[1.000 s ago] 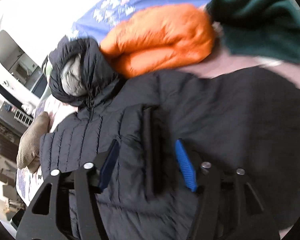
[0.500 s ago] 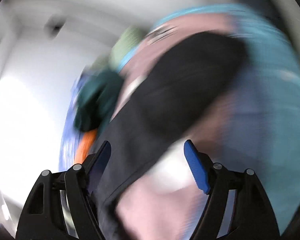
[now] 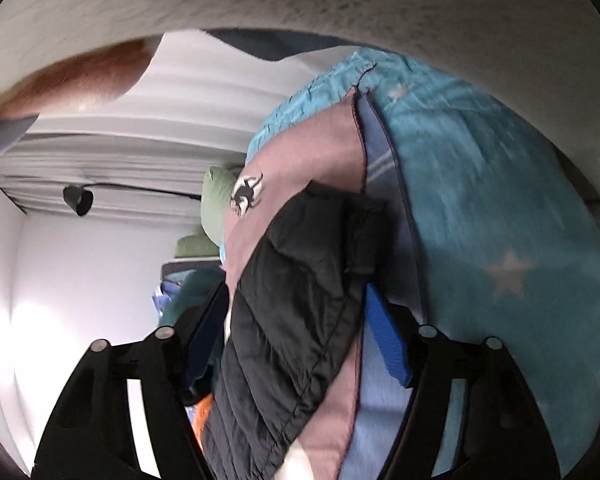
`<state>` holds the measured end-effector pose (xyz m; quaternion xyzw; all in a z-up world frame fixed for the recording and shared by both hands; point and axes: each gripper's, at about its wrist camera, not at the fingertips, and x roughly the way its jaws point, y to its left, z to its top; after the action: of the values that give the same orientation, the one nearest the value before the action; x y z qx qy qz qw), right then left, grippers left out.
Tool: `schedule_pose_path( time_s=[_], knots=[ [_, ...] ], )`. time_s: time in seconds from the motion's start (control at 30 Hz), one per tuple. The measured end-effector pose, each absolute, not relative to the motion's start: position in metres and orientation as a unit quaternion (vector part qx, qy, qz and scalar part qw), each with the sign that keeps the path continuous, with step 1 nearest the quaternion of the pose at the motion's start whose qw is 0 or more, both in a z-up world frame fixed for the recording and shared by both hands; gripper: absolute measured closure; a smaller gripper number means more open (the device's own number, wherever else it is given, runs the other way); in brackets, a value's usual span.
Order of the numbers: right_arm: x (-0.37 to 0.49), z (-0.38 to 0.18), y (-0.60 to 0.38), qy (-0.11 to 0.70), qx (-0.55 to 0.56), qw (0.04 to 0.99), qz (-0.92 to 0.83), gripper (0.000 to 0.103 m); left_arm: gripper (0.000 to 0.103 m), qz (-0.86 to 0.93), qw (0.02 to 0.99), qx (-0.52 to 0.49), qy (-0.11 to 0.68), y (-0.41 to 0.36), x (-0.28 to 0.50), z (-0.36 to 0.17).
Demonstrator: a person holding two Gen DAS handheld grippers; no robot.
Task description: Fold large clothes
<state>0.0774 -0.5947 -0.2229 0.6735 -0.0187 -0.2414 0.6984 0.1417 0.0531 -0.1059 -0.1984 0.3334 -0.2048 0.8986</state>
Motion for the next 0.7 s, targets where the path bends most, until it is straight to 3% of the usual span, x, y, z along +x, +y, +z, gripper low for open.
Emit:
schedule_pose_path(
  time_s=[0.13,0.33,0.4,0.47,0.57,0.7],
  knots=[
    [0.070,-0.235,-0.587,-0.027,0.708,0.667,-0.230,0.046,0.029,-0.201,0.897,-0.201,0.339,0.050,0.146,-0.107],
    [0.075,-0.241,-0.589,-0.029,0.709,0.662,-0.241,0.048,0.029,-0.204,0.893,-0.192,0.352,0.039,0.154,-0.111],
    [0.079,-0.238,-0.595,-0.026,0.699,0.669,-0.252,0.060,0.029,-0.205,0.893,-0.189,0.354,0.036,0.154,-0.112],
    [0.083,-0.241,-0.598,-0.020,0.689,0.674,-0.266,0.089,0.029,-0.204,0.893,-0.189,0.354,0.035,0.154,-0.111],
    [0.086,-0.234,-0.594,-0.002,0.659,0.698,-0.281,0.097,0.029,-0.205,0.894,-0.192,0.350,0.037,0.153,-0.108],
    [0.094,-0.200,-0.578,-0.001,0.584,0.762,-0.279,0.099,0.029,-0.210,0.895,-0.193,0.342,0.036,0.153,-0.101]
  ],
)
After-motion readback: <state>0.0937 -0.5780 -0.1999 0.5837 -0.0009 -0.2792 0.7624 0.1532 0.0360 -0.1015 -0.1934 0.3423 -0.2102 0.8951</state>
